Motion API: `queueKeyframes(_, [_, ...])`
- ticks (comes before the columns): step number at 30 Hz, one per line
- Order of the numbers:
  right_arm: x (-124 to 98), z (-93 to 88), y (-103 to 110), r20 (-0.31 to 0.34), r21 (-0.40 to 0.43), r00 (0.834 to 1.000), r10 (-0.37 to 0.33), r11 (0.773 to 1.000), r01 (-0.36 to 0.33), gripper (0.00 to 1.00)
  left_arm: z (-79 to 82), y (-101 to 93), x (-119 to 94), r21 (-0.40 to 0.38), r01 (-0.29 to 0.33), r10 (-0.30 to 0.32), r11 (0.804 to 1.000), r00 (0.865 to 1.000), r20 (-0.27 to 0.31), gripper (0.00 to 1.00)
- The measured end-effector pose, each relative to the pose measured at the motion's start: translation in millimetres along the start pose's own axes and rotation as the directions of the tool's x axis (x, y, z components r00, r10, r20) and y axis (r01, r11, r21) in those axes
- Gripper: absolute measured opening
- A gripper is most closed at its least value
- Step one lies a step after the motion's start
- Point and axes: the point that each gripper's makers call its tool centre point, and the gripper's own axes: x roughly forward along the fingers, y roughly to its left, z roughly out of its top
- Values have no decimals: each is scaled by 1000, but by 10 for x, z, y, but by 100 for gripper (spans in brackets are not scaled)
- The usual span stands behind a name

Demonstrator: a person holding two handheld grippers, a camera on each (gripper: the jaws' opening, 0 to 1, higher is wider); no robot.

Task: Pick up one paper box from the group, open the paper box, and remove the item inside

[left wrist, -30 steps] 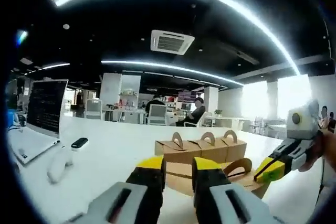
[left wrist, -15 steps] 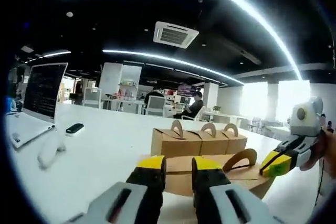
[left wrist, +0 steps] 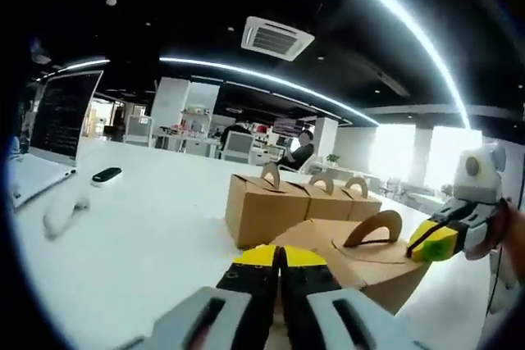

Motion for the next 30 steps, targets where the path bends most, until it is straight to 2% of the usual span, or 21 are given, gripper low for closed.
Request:
queueKeyframes(7, [-1, 1, -7, 0, 0, 1000, 1, 1000, -1, 3, -93, -42, 20, -8, 37, -37, 999, 999, -30, 4])
queueKeyframes(24, [-7, 0, 3, 6, 12, 1000, 15, 1000, -15, 3, -150, -112, 46, -41, 54, -56, 998, 997, -52, 4])
queueKeyframes(30, [-8, -2, 5, 9, 26, 1000, 21, 999, -21, 3, -176, -211, 60, -46, 103, -105, 994, 993, -54, 4])
